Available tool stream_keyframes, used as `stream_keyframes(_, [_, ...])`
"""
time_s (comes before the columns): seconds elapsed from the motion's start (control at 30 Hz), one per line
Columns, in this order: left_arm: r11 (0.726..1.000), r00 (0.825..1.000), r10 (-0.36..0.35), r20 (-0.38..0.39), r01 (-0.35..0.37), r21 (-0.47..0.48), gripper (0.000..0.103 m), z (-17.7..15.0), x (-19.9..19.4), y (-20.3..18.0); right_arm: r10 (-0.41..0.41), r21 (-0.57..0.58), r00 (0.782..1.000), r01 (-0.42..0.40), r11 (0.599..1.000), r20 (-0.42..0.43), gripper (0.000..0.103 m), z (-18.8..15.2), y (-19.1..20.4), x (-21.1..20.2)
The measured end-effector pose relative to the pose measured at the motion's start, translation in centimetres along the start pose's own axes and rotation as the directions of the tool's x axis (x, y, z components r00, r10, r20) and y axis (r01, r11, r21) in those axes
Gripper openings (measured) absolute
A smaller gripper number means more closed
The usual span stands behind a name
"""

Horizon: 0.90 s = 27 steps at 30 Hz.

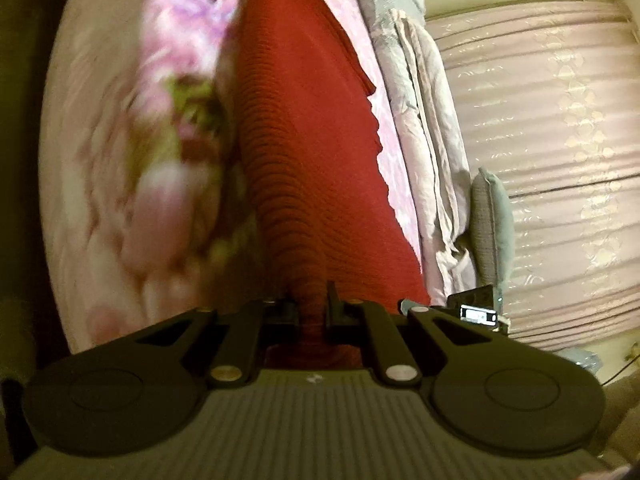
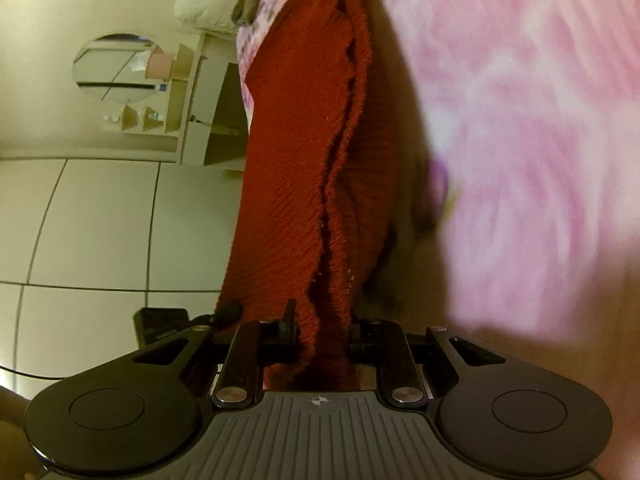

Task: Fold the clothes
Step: 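Lift the grasped sweater end and fold it over the strip with both grippers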

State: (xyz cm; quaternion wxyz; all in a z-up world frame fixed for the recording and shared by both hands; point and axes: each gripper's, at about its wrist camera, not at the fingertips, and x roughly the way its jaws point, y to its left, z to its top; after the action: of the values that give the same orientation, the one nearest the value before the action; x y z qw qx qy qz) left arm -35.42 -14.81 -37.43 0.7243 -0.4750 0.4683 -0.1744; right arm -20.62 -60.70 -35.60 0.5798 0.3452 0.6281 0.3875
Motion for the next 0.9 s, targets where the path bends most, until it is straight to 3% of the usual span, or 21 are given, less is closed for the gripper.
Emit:
stream_keyframes(0.2, [0.986,0.999,0.025,-0.045,-0.032,-0.164,0.007,-6.4,-4.1,1.0,0.001,0.193,0.998,0.010,0.981,-0.056,0.018,-6.7,-0.6,-1.6])
stream_keyframes(0.33, [0.962,1.000,-0.008,0.005,0.009,-0.274,0.007,-6.3,-5.9,0.2,0.023,0.375,0.999,-0.006,0.927,-0.040,0.018,-7.4,0.0,-2.9])
stream_keyframes(0.47, [0.950,0.994,-0.089,0.071,0.106,-0.294,0.007,-2.6,-6.5,-1.7,0.078,0.474,0.997,-0.083,0.876,0.029,0.018,-4.0,2.3,-4.2])
stream_keyframes(0.67, [0.933,0.986,-0.141,0.089,0.162,-0.321,0.008,5.4,-3.6,-3.4,0.081,0.527,0.984,-0.155,0.835,0.161,0.018,4.9,4.7,-4.6])
stream_keyframes(0.8, [0.892,0.985,-0.128,0.118,0.166,-0.419,0.010,10.8,-0.7,-1.4,0.047,0.535,0.975,-0.159,0.830,0.217,0.018,11.1,4.8,-1.8])
stream_keyframes(0.9, [0.842,0.983,-0.081,0.166,0.157,-0.517,0.018,14.1,1.5,1.0,-0.029,0.624,0.966,-0.142,0.768,0.256,0.018,14.4,3.3,1.5])
